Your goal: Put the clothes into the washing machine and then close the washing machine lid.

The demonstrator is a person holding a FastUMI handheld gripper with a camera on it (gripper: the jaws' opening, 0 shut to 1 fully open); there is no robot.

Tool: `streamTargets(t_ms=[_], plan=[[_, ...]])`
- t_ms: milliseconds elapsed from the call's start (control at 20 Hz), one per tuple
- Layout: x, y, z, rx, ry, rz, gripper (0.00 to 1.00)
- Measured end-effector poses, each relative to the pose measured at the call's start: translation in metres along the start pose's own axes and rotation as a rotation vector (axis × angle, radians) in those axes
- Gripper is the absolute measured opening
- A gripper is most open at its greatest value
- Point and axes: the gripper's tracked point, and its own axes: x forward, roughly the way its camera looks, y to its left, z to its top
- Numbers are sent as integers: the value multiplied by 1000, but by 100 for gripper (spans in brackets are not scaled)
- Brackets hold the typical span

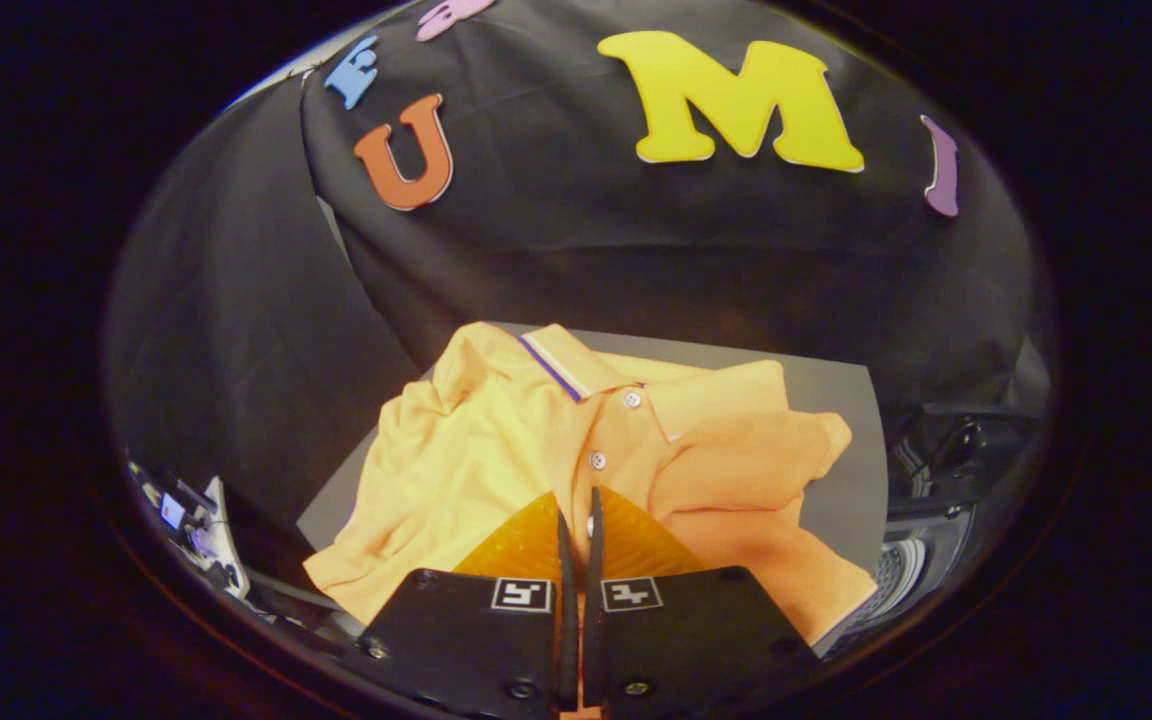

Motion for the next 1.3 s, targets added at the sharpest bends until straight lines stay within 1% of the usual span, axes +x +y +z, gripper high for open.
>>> streamTargets(t_ms=[500, 700, 900, 1150, 1300], plan=[[-110, 4, 78, 0, -215, 62, 5], [-153, 10, 113, -18, -316, 76, 5], [-187, 10, 134, -32, -386, 77, 5], [-211, -19, 144, -10, -432, 24, 5], [-225, -46, 147, 1, -456, -27, 5]])
